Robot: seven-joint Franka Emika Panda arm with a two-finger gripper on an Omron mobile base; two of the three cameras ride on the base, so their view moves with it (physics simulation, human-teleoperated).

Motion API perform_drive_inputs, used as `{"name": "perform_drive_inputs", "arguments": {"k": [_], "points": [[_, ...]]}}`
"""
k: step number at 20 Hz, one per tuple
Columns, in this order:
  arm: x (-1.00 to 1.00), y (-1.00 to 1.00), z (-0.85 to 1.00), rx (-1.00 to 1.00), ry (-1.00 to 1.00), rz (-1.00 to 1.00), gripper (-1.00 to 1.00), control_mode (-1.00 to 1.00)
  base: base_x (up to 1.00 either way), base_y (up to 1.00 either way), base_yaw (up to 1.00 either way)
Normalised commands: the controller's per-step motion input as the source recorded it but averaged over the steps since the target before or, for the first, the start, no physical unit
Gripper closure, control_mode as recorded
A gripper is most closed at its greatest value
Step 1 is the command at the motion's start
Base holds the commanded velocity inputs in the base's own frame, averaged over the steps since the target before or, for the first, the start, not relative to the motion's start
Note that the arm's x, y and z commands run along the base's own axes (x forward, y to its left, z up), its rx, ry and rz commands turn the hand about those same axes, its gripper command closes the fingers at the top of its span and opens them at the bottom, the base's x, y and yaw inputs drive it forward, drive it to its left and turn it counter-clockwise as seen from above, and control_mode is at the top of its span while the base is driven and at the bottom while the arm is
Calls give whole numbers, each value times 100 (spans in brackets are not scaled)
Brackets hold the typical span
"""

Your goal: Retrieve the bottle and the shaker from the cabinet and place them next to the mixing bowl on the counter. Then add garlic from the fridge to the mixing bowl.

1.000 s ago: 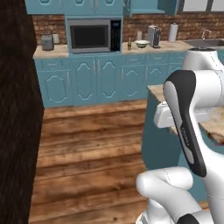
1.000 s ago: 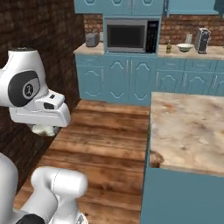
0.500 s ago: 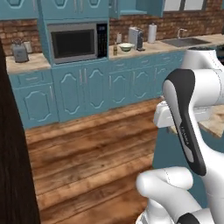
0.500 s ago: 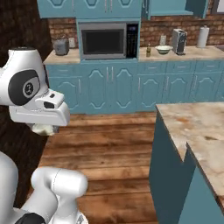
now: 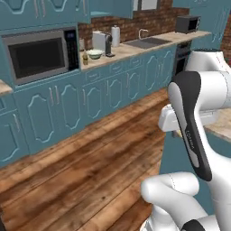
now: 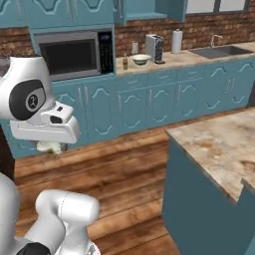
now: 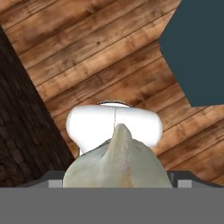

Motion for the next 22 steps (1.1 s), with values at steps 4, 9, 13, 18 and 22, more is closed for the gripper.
{"name": "perform_drive_inputs", "arguments": {"k": [4, 9, 13, 18, 22], "points": [[0, 0, 0, 0, 0, 0, 100, 100, 99, 97, -56], [0, 0, 0, 0, 0, 0, 100, 100, 100, 88, -53], [0, 0, 0, 0, 0, 0, 100, 100, 100, 63, -46], [0, 0, 0, 0, 0, 0, 100, 100, 100, 55, -38], [0, 0, 0, 0, 0, 0, 100, 100, 100, 55, -31]]}}
